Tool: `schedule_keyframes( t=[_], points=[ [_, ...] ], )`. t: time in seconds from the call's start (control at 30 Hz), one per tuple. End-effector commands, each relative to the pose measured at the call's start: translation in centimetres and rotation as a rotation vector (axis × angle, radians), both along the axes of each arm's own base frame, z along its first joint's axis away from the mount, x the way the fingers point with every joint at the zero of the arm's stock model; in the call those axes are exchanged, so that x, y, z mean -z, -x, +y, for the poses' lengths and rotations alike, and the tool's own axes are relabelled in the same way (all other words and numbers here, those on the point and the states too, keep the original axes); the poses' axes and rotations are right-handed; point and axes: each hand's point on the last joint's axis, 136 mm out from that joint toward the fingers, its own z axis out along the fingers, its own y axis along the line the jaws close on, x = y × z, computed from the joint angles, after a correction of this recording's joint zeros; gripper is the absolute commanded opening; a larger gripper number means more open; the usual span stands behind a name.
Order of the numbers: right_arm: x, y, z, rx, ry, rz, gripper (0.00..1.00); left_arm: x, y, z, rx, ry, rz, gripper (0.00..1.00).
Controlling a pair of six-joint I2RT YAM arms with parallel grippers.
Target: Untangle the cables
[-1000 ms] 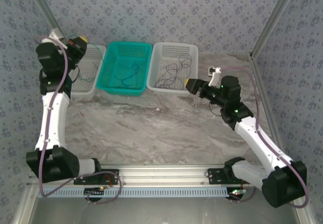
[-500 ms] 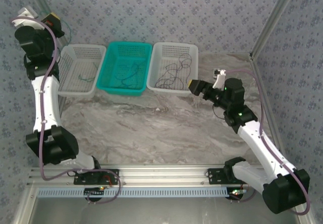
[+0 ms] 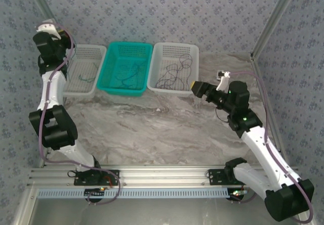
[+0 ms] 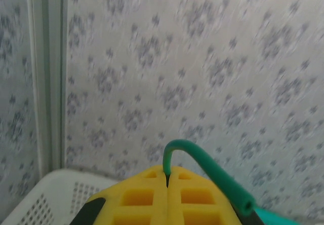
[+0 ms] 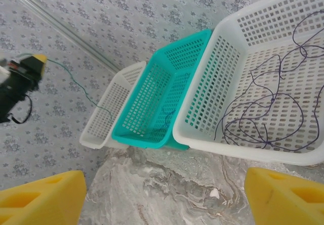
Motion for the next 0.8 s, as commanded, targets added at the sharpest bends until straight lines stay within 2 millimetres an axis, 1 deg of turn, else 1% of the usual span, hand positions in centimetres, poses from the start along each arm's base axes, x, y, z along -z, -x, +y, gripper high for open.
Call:
schedule_keyframes(
  t=[0.0,0.1,0.17,0.23,0.3,0.33,0.37,0.43,0.47,0.5,0.53,0.6,0.63,0.7,0.77],
  points=[
    [0.6,0.5,-0.3,0.013,-0.001,0.015,0.84,2.6,-0.6,0.3,0.002,-0.045,0.074,0.0],
    [0.9,0.4,-0.3,0.019,-0.01,0.026,0.84,6.2,-1.1,0.4,0.009,0.015,0.236,0.0],
    [1.0,0.3,-0.2,0.019,-0.017,0.029,0.84,10.0,-1.0,0.9,-0.028,0.074,0.424,0.0],
    [1.0,0.3,-0.1,0.017,-0.019,0.03,0.84,14.4,-0.3,1.5,-0.079,0.124,0.623,0.0],
    [1.0,0.3,0.0,0.015,-0.015,0.032,0.84,17.9,0.3,2.1,-0.133,0.111,0.738,0.0],
    [1.1,0.3,0.0,0.015,-0.013,0.034,0.84,19.3,0.4,2.3,-0.147,0.106,0.763,0.02],
    [1.0,0.3,-0.1,0.017,-0.014,0.034,0.84,20.3,0.4,2.6,-0.157,0.106,0.771,0.06],
    [1.2,0.4,0.0,0.015,-0.016,0.044,0.84,21.8,0.0,2.8,-0.172,0.126,0.786,0.2],
    [1.0,0.4,0.0,0.012,-0.02,0.044,0.84,22.2,-0.3,2.8,-0.172,0.142,0.789,0.28],
    [0.9,0.5,0.1,0.011,-0.021,0.045,0.84,22.5,-0.6,2.7,-0.167,0.159,0.791,0.4],
    [0.8,0.5,0.1,0.011,-0.022,0.045,0.84,22.4,-0.9,2.7,-0.168,0.17,0.787,0.55],
    [0.7,0.6,0.1,0.012,-0.02,0.044,0.84,21.6,-1.3,2.9,-0.183,0.182,0.768,0.73],
    [0.5,0.6,0.0,0.015,-0.021,0.04,0.84,20.7,-1.4,3.0,-0.193,0.187,0.746,0.78],
    [0.5,0.6,-0.1,0.021,-0.017,0.037,0.84,18.9,-1.5,3.1,-0.199,0.199,0.704,0.83],
    [0.5,0.6,-0.1,0.024,-0.013,0.037,0.84,16.5,-1.3,2.9,-0.2,0.218,0.648,0.96]
  ],
)
